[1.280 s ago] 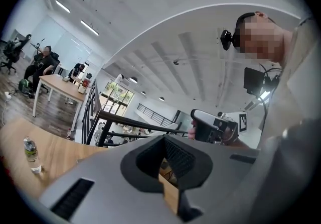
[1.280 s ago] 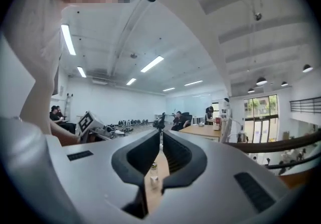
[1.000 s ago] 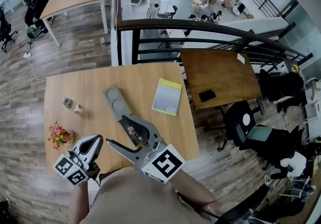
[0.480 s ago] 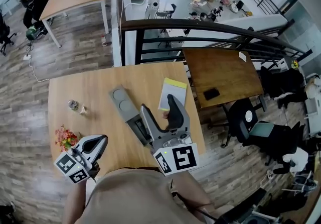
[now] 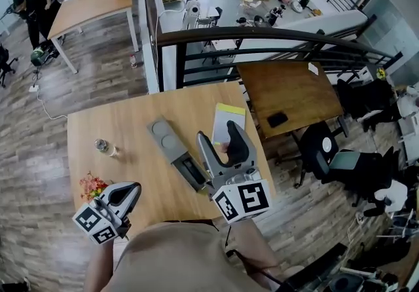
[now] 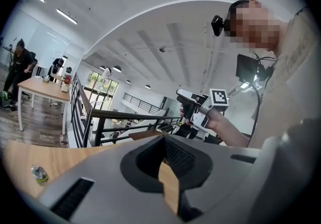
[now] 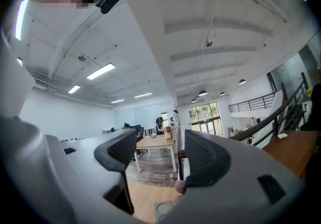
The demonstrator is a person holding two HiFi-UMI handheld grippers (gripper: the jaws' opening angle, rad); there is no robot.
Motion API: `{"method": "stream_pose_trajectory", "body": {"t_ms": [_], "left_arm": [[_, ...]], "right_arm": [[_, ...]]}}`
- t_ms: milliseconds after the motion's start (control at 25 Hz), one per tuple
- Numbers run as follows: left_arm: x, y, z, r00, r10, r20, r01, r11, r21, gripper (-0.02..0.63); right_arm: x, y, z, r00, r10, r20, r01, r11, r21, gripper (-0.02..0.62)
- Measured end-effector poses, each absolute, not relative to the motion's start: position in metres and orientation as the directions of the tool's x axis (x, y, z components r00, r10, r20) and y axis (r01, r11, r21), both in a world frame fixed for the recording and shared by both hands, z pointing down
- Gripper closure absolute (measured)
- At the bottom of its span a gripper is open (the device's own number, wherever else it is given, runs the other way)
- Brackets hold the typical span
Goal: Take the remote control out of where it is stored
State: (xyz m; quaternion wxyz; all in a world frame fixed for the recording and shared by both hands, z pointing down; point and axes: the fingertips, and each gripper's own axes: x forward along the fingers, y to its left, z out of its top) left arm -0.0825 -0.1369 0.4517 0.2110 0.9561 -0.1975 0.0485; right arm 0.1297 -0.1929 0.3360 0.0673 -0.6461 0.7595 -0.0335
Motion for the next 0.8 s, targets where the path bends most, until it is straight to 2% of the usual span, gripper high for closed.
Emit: {"method": "stream_pose_trajectory", "body": {"t_ms": [160,360,440,600,800], "left_arm": [[-0.073,-0.137,0.453,0.914,-0.372,0.164,-0.407,-0.832,0.377,0.609],[-0.061,-0.136,0.458,0.883,-0.447,0.142,-0.466,-0.805,0.367,0.609],[-0.059,-0.137,0.464,0.862,-0.489,0.135,-0.502,-0.781,0.371,0.609],[-0.059,-0.134,0.492,0.800,-0.582,0.146,-0.588,-0.711,0.386,0.609],[-0.057,-0.121,0.537,0.774,-0.598,0.209,-0.624,-0.665,0.410,0.609]], "right_arm": [[0.109,-0.193,0.340,-0.274,-0.961,-0.033,-0.954,0.276,-0.119,0.298],[0.109,-0.179,0.388,-0.407,-0.912,0.049,-0.907,0.398,-0.136,0.345],[0.122,-0.178,0.426,-0.409,-0.905,0.119,-0.911,0.397,-0.114,0.347],[0.137,-0.173,0.541,-0.422,-0.842,0.337,-0.900,0.433,-0.045,0.347],[0.131,-0.159,0.661,-0.455,-0.724,0.519,-0.872,0.479,-0.097,0.364]]}}
